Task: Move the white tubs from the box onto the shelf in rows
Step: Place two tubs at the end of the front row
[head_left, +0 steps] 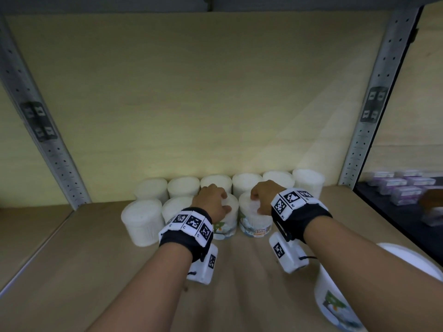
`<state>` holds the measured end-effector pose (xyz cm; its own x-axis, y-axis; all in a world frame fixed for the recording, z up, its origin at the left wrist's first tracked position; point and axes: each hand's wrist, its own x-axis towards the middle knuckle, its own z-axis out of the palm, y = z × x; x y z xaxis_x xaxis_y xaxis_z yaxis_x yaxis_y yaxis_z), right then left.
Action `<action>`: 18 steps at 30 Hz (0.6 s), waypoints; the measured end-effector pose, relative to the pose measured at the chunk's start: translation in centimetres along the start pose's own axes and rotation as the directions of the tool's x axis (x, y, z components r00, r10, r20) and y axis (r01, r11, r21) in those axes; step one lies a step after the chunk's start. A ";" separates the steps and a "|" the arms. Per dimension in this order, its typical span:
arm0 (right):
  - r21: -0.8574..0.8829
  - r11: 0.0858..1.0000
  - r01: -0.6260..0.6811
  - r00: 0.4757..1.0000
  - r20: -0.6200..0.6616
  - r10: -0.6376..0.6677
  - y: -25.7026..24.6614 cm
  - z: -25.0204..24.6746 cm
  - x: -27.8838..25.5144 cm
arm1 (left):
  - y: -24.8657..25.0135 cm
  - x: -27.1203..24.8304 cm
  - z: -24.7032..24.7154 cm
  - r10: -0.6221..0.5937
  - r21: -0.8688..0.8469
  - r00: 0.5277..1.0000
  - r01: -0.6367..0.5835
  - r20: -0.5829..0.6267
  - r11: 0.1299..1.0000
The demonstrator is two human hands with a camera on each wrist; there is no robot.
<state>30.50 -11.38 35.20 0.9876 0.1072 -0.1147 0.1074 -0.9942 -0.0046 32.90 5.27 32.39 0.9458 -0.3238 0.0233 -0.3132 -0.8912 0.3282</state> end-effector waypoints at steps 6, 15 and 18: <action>-0.027 1.000 0.003 1.000 0.015 -0.002 0.0 -0.1 0.0 | -0.2 -0.2 -0.9 0.052 -0.090 0.998 -0.048 0.039 0.995; -0.045 0.999 0.014 1.000 0.008 -0.014 0.0 -0.1 0.1 | 0.4 -0.4 0.7 -0.062 0.059 0.994 0.067 -0.089 0.996; -0.049 0.999 0.015 1.000 0.005 -0.014 0.0 0.1 0.0 | 0.4 -0.3 0.9 -0.052 0.061 0.995 0.058 -0.090 0.996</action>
<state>30.53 -11.38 35.07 0.9854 0.1215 -0.1193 0.1274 -0.9909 0.0429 32.43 4.77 31.69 0.9648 -0.2468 0.0914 -0.2625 -0.9261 0.2710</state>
